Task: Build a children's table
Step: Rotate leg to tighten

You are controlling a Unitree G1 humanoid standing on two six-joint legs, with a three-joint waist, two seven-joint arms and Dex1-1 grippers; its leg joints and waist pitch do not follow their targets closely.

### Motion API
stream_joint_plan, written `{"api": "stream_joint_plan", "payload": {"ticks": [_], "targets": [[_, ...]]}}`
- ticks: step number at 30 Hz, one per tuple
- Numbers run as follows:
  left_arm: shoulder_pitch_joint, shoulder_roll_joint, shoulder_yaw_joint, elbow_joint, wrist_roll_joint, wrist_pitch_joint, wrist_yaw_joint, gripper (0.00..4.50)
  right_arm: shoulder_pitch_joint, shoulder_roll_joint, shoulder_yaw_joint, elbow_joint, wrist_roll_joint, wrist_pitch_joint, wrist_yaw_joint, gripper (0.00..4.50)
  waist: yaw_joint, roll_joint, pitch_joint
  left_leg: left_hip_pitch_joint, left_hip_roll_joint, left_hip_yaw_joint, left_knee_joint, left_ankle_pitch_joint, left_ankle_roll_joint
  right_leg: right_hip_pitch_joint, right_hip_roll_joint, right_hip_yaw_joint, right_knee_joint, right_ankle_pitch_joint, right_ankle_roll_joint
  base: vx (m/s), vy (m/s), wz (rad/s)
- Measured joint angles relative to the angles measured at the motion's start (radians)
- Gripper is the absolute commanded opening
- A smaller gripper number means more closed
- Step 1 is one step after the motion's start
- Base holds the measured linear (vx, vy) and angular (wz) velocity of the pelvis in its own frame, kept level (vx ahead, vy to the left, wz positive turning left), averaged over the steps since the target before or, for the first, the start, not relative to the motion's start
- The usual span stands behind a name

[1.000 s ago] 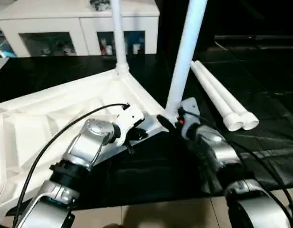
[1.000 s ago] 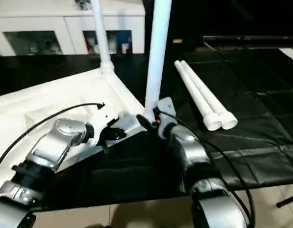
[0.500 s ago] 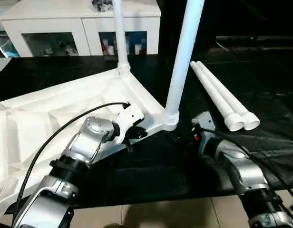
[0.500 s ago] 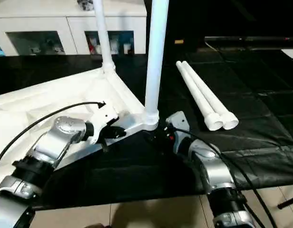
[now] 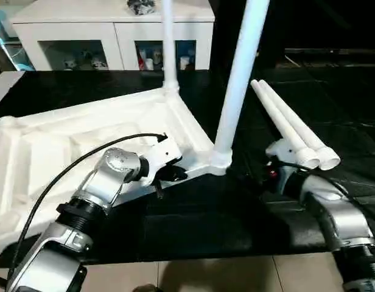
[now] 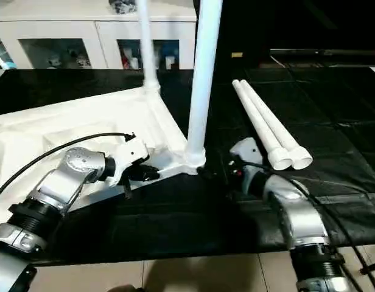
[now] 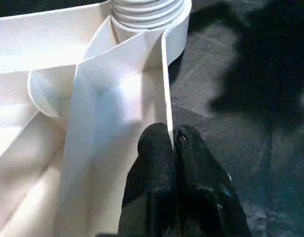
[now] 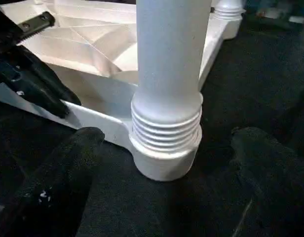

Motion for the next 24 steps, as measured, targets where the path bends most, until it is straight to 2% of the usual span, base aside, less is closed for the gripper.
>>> {"api": "stream_joint_plan", "payload": {"ticks": [2,5,9,14,24], "targets": [[0.0,0.013,-0.005,0.004,-0.002,-0.026,-0.03,0.0,0.0,0.009,-0.007,0.002,0.002,-0.048,-0.001,4.45,0.0,0.0,0.0,0.0,0.0,0.0,0.0,0.0,0.0,0.0,0.0,0.0,0.0,0.0,0.0,0.0,0.0,0.0],[0.0,0.023,-0.013,0.009,-0.008,-0.059,-0.071,0.0,-0.003,0.001,-0.008,0.002,0.008,-0.051,0.026,4.45,0.008,0.0,0.0,-0.001,0.0,0.0,0.0,0.0,0.0,0.0,0.0,0.0,0.0,0.0,0.0,0.0,0.0,0.0],[0.0,0.04,-0.035,0.012,-0.017,-0.111,-0.142,0.0,-0.008,-0.042,0.022,0.008,0.025,-0.048,0.138,4.45,0.027,0.0,0.0,-0.001,0.0,0.0,0.002,-0.001,0.001,0.0,0.0,0.0,0.001,0.0,0.0,0.0,0.0,0.0],[-0.001,0.052,-0.053,0.015,-0.016,-0.149,-0.187,0.0,-0.045,-0.056,0.043,0.054,0.008,-0.107,0.195,4.45,0.03,0.001,0.0,-0.001,0.0,0.0,0.006,-0.001,0.001,0.001,-0.001,0.0,0.003,0.0,0.0,0.0,0.0,0.0],[-0.013,0.056,-0.074,0.033,-0.013,-0.191,-0.223,0.0,-0.082,-0.086,0.066,0.099,0.011,-0.11,0.312,4.45,0.033,0.001,0.0,-0.001,0.001,0.0,0.012,-0.001,0.002,0.001,-0.002,0.0,0.01,0.0,0.0,0.0,0.0,0.0]]}}
